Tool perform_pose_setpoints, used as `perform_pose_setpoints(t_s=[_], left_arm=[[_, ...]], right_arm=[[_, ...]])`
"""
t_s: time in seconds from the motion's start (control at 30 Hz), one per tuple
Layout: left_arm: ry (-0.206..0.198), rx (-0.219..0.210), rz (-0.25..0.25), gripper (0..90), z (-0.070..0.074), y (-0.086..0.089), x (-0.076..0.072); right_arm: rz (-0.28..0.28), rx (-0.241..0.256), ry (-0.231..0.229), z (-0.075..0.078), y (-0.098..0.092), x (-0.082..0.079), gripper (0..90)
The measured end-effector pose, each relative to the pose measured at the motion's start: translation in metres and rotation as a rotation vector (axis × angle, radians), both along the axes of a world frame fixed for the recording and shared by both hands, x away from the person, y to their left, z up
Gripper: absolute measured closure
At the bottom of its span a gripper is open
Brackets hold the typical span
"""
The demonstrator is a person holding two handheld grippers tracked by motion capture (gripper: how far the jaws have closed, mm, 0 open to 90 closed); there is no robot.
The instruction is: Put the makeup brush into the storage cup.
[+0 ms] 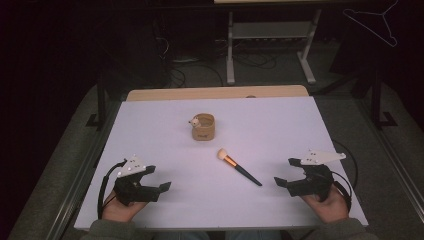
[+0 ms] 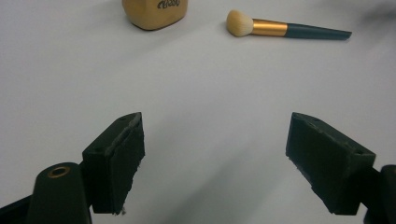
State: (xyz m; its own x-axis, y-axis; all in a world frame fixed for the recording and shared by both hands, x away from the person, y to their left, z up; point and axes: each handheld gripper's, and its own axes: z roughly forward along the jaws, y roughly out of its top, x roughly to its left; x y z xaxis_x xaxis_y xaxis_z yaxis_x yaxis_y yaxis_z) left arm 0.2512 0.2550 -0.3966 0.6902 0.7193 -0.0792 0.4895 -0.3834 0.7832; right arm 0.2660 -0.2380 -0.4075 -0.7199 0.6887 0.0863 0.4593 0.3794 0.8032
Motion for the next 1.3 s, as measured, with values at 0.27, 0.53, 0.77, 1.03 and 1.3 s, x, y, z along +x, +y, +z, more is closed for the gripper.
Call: perform_pose_setpoints(t_s=[0.27, 0.53, 0.77, 1.03, 1.3], left_arm=[[-0.002, 0.007, -0.006, 19.3, -0.001, 0.000, 0.000], [0.001, 0.016, -0.012, 19.7, -0.001, -0.001, 0.000], [0.004, 0.036, -0.016, 19.7, -0.001, -0.001, 0.001], [0.008, 0.037, -0.023, 19.7, -0.003, -0.004, 0.004], [0.007, 0.034, -0.024, 19.7, -0.003, -0.007, 0.006]], right_arm=[[0.000, 0.000, -0.001, 0.001, 0.001, 0.000, 14.7], [0.001, 0.004, 0.002, 0.002, 0.002, 0.000, 14.7], [0.012, 0.002, -0.001, 0.003, 0.005, 0.001, 14.7], [0.042, -0.032, 0.033, 0.009, 0.018, 0.012, 14.1], [0.088, -0.077, 0.066, 0.018, 0.034, 0.028, 14.0]])
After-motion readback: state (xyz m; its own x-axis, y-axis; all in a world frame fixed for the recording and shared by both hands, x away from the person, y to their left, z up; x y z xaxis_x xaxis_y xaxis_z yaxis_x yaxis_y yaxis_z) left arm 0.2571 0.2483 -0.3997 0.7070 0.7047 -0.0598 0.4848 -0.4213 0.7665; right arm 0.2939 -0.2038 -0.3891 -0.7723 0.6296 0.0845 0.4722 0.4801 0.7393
